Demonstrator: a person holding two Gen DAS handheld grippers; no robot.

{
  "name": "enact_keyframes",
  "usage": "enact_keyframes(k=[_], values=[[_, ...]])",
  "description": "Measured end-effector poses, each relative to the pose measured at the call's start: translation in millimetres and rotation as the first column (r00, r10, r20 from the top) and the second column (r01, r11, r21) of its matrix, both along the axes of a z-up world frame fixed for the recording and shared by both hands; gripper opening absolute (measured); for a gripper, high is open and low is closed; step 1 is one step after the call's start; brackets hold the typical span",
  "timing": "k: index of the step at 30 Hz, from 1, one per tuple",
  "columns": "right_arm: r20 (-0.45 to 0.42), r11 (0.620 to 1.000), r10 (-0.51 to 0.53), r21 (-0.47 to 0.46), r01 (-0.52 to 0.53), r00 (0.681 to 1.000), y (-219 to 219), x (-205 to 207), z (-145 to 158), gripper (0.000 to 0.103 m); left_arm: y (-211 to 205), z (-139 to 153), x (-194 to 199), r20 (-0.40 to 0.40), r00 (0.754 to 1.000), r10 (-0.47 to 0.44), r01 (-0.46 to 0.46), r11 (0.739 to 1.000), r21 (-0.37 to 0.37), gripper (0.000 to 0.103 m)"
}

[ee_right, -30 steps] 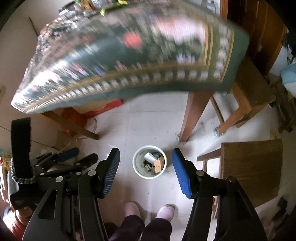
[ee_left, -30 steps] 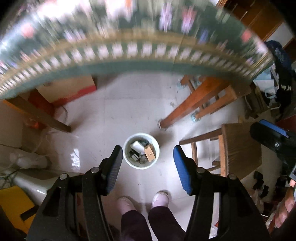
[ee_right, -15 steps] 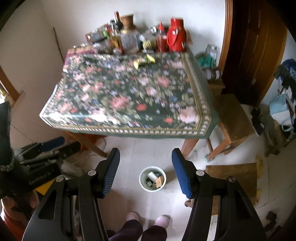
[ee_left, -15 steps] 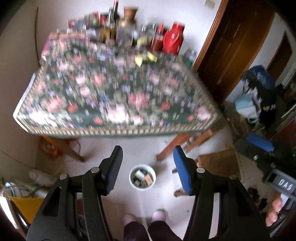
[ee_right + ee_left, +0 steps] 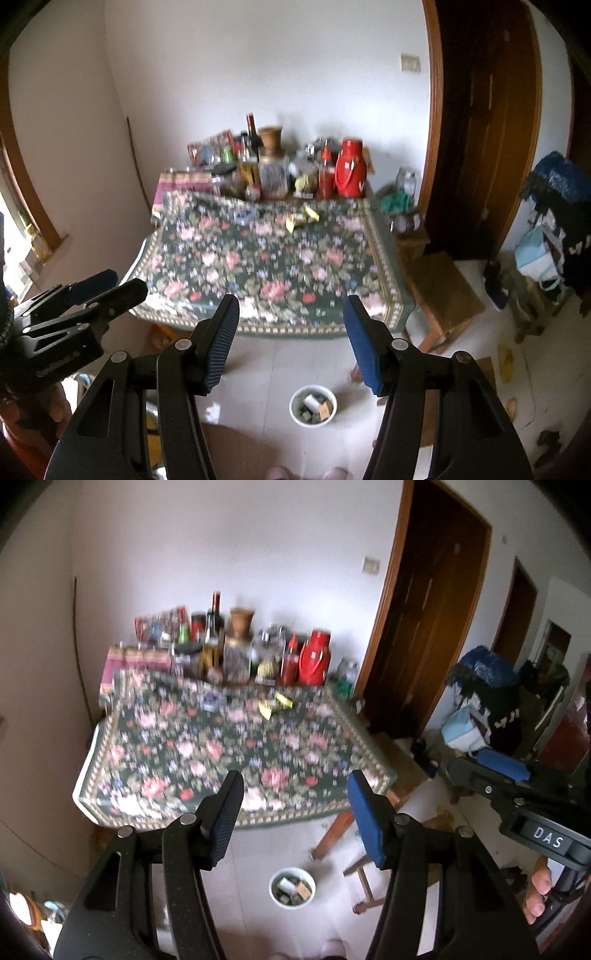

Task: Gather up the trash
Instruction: 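Raise both open tools back over the table toward the cup and wrapper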

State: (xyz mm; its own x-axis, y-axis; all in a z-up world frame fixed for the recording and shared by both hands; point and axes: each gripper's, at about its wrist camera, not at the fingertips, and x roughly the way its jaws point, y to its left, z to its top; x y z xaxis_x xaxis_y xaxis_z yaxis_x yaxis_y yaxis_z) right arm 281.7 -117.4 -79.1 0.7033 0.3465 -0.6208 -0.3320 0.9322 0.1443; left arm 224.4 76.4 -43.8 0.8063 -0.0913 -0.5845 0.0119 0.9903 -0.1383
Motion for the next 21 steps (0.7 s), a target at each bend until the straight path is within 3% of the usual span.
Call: enact_keyframes(k=[5, 7, 8, 11, 21], values=[[0.094, 1.000, -0.014, -0.008, 0.015, 0.995, 6, -16, 22, 0.069, 12, 24, -19, 0.093, 0.995, 0.027, -0.028, 1.000, 0.007, 0.072], [0.128, 1.000, -0.018, -0.022, 0.021, 0.992, 9, -17, 29, 0.073, 17, 30, -19, 0.106, 0.994, 0.035, -0.034, 0.999, -0.005, 0.087], [0.140, 0.999, -0.021, -0.029, 0.025, 0.990, 10, -18, 31, 0.076, 20, 33, -19, 0.115, 0.992, 0.044, -0.043, 0.999, -0.008, 0.090], [0.175, 0.999, -0.033, -0.036, 0.040, 0.984, 11, -13, 36, 0.085, 24, 38, -12, 0.134, 0.988, 0.072, -0.074, 0.997, 0.007, 0.091], [0.191, 1.000, 0.003, -0.014, -0.001, 0.982, 3, 57, 37, 0.086, 16, 37, 60, 0.137, 0.982, 0.133, -0.138, 0.990, 0.030, 0.091]])
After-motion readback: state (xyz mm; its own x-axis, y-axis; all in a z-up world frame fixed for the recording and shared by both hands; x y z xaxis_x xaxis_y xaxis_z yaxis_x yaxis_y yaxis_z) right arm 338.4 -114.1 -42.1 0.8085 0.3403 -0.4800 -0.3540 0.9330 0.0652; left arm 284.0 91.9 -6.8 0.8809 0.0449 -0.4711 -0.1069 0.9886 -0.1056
